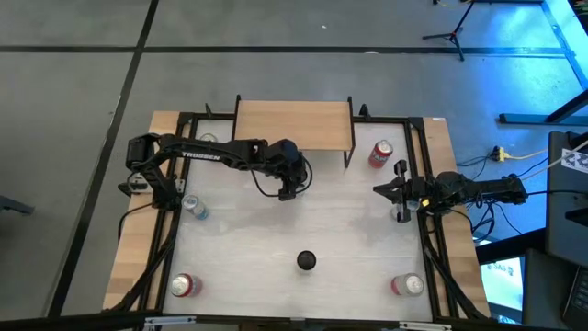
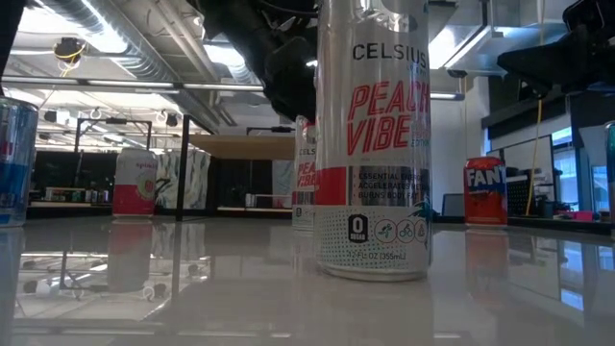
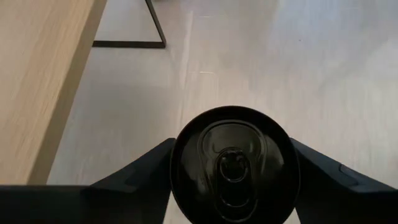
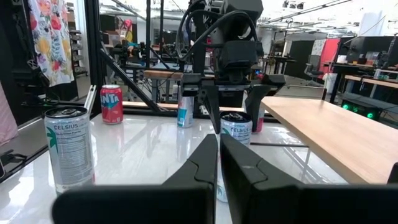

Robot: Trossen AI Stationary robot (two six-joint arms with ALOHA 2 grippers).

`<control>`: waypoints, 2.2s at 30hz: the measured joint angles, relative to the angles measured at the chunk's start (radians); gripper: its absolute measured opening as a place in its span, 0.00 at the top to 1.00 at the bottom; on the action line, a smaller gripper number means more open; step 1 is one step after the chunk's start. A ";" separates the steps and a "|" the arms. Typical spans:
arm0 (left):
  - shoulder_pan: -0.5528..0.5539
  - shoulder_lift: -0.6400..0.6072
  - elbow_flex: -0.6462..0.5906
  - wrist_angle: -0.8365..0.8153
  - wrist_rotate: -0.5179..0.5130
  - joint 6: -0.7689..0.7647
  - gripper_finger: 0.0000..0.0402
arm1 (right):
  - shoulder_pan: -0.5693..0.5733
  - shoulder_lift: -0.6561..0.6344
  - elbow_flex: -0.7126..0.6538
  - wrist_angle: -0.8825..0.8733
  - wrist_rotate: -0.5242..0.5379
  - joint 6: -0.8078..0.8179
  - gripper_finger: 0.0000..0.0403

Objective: Place canned beverage on shelf
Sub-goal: Put the top peach soda can on the shelf

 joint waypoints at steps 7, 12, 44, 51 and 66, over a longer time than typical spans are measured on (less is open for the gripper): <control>-0.012 -0.026 0.000 -0.027 -0.009 0.000 0.42 | 0.000 0.000 0.000 0.000 0.000 0.000 0.95; -0.040 -0.091 0.080 -0.147 -0.086 -0.006 0.42 | 0.000 0.000 0.000 0.000 0.001 0.000 0.95; 0.469 -0.245 0.425 -0.603 0.017 0.216 0.40 | 0.000 0.000 0.000 -0.038 0.003 0.008 0.95; 0.632 -0.245 0.425 -0.604 0.165 0.282 0.40 | 0.000 0.000 0.000 -0.037 0.004 0.006 0.95; 0.772 -0.241 0.376 -0.604 0.303 0.403 0.40 | 0.000 0.000 0.000 -0.030 0.126 -0.030 0.95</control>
